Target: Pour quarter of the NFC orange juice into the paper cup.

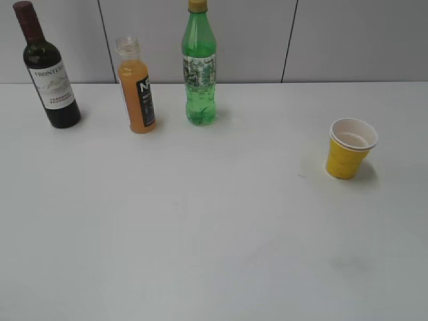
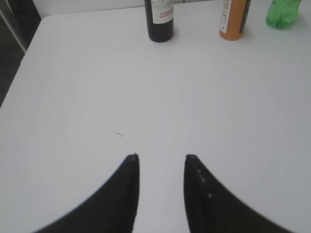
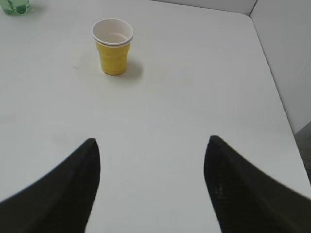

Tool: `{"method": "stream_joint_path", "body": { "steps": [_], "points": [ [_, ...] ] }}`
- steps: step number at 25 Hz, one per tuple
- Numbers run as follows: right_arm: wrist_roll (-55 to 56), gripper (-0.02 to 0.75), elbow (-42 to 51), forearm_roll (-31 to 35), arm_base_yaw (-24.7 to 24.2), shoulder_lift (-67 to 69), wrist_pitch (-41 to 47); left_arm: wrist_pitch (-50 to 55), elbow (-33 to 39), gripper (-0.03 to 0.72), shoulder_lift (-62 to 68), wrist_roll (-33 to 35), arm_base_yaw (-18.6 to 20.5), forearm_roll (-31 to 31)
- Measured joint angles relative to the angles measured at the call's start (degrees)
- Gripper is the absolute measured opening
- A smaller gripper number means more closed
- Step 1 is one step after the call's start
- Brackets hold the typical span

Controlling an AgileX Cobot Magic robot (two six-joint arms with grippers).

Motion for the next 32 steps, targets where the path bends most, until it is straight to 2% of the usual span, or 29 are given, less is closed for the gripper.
{"method": "stream_joint_path", "body": {
  "steps": [32],
  "points": [
    [0.0, 0.538, 0.0, 0.0, 0.0, 0.0, 0.0, 0.0, 0.0, 0.228, 0.0, 0.0, 0.0, 0.0]
  ]
}}
